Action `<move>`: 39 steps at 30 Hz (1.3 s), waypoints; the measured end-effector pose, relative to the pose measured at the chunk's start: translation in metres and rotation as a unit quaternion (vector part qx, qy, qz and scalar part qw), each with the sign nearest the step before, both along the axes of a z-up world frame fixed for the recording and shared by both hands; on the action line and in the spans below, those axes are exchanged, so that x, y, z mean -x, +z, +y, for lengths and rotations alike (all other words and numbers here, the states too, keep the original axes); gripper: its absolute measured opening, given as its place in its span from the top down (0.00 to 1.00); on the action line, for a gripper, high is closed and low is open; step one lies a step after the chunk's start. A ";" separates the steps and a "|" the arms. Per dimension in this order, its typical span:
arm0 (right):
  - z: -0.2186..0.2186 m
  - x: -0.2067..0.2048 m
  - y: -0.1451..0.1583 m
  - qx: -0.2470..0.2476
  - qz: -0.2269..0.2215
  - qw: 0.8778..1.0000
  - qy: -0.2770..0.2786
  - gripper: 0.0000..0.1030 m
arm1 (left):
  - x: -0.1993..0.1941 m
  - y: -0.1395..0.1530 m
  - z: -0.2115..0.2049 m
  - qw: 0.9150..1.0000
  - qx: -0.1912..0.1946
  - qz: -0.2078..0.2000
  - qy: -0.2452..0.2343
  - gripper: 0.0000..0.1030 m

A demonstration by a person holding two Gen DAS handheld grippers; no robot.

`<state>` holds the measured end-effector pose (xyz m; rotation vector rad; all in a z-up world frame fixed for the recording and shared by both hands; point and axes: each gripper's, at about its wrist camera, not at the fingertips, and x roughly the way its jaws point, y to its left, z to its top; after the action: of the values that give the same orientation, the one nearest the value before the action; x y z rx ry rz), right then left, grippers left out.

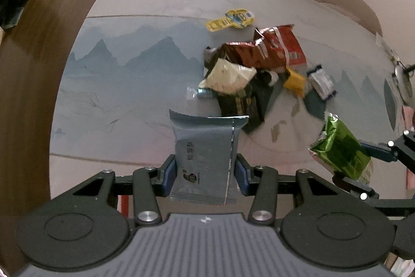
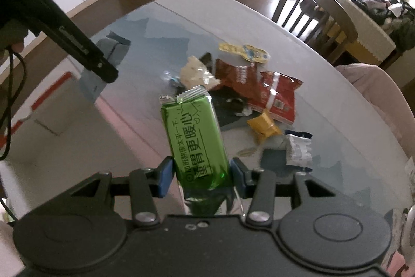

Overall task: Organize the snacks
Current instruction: 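Carry both snacks into the box and open both tools to drop them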

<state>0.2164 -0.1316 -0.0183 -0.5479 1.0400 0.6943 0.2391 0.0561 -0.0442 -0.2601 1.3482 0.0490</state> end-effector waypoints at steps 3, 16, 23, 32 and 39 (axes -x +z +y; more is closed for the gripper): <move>0.007 0.020 0.006 -0.003 -0.003 1.000 0.008 0.55 | 0.020 0.008 -0.001 1.000 -0.001 -0.004 -0.012 0.56; 0.035 0.100 -0.010 -0.016 0.031 0.999 0.032 0.55 | 0.097 -0.006 -0.009 0.998 -0.004 0.029 -0.053 0.55; 0.046 0.124 -0.051 0.001 0.066 0.997 0.031 0.55 | 0.117 -0.045 -0.021 0.995 -0.033 0.064 -0.071 0.55; 0.058 0.132 -0.099 0.042 0.079 0.996 0.023 0.55 | 0.121 -0.088 -0.037 0.988 -0.065 0.103 -0.093 0.55; 0.062 0.137 -0.121 0.056 0.092 0.994 0.019 0.55 | 0.122 -0.107 -0.042 0.984 -0.072 0.129 -0.103 0.55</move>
<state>0.0789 -0.0700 -0.1392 -0.6114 1.2493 0.7331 0.1169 0.0146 -0.1516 0.0098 1.6151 0.0061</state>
